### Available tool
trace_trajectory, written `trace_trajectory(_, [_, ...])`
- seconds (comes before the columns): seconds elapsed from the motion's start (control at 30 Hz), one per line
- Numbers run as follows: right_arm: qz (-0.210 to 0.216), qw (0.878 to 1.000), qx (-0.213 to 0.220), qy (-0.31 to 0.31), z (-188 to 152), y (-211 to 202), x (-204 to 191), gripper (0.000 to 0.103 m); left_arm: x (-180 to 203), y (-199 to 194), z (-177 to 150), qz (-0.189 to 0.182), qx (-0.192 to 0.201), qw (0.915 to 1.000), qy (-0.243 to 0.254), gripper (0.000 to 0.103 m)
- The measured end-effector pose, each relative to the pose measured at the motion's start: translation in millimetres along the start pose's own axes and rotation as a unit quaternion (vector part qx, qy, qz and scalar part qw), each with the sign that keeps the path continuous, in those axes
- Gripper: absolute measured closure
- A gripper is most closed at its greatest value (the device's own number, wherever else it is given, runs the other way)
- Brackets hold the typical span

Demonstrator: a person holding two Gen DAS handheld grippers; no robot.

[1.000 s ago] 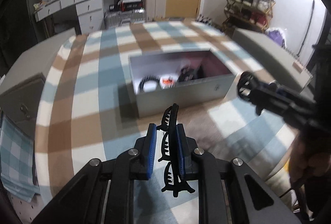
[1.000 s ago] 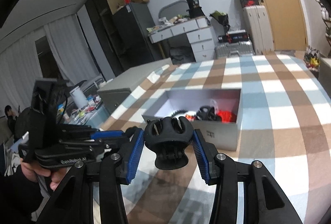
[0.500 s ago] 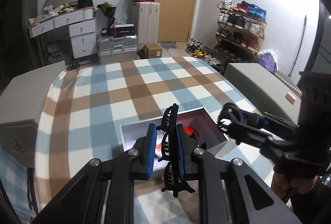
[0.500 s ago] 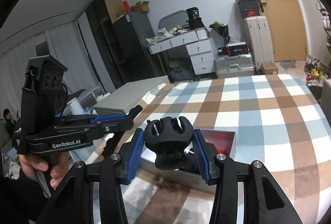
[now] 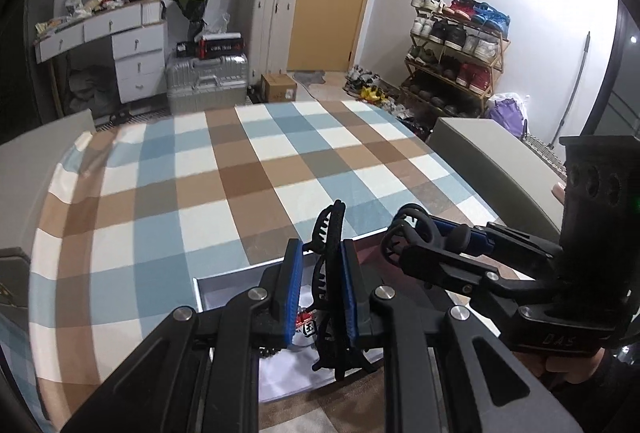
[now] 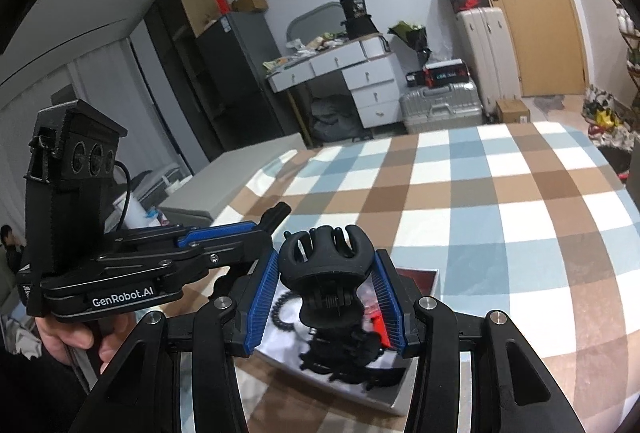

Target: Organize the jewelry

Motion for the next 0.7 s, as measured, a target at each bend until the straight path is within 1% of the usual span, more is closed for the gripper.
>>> trace_trajectory(0.23, [-0.009,1.000,-0.016,0.019,-9,9,15,0.056,0,13,-8,-0.014,-0.019,0.9997,-0.011,0.090])
trace_trajectory(0.33, [-0.009,1.000,-0.023,0.018,-12,12,15,0.054,2,15,-7,-0.031,-0.024,0.9991,-0.017,0.089])
trace_trajectory(0.37, [-0.009,1.000,-0.022,0.016,-12,11,15,0.045,0,16,-6,-0.026,-0.024,0.9992,-0.017,0.089])
trace_trajectory(0.4, [-0.009,1.000,-0.016,0.015,-11,9,15,0.034,-1,17,-6,-0.020,-0.023,0.9994,-0.017,0.087])
trace_trajectory(0.43, [-0.007,1.000,-0.008,0.014,-10,6,14,0.032,-1,16,-6,-0.019,-0.020,0.9995,-0.015,0.084])
trace_trajectory(0.47, [-0.006,1.000,-0.002,0.012,-9,4,13,0.032,-1,15,-5,-0.023,-0.017,0.9995,-0.016,0.074])
trace_trajectory(0.5, [-0.006,1.000,0.001,0.009,-9,1,12,0.032,-2,14,-5,-0.026,-0.015,0.9994,-0.020,0.059])
trace_trajectory(0.53, [-0.006,1.000,0.004,0.007,-8,-1,11,0.032,-3,11,-4,-0.033,-0.010,0.9990,-0.028,0.054])
trace_trajectory(0.57, [-0.006,1.000,0.007,0.005,-8,-3,11,0.032,-4,8,-4,-0.042,-0.005,0.9985,-0.036,0.050])
trace_trajectory(0.6, [-0.006,1.000,0.011,0.003,-8,-6,9,0.032,-7,6,-3,-0.041,-0.001,0.9983,-0.042,0.050])
trace_trajectory(0.63, [-0.007,1.000,0.014,0.001,-7,-8,8,0.032,-9,7,-1,-0.036,0.003,0.9984,-0.045,0.050])
trace_trajectory(0.7, [-0.011,1.000,0.024,-0.008,-6,-15,4,0.028,-14,0,0,-0.025,0.017,0.9983,-0.050,0.049])
Point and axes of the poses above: each gripper's, at about its wrist camera, not at the fingertips, and y roughly the way its jaws point, x to its right, z to its top, the point moved 9 cm from there along y, roughly the way its jaws point, and after that the axes turned 14 degrees about z, right-handed, at the moved point
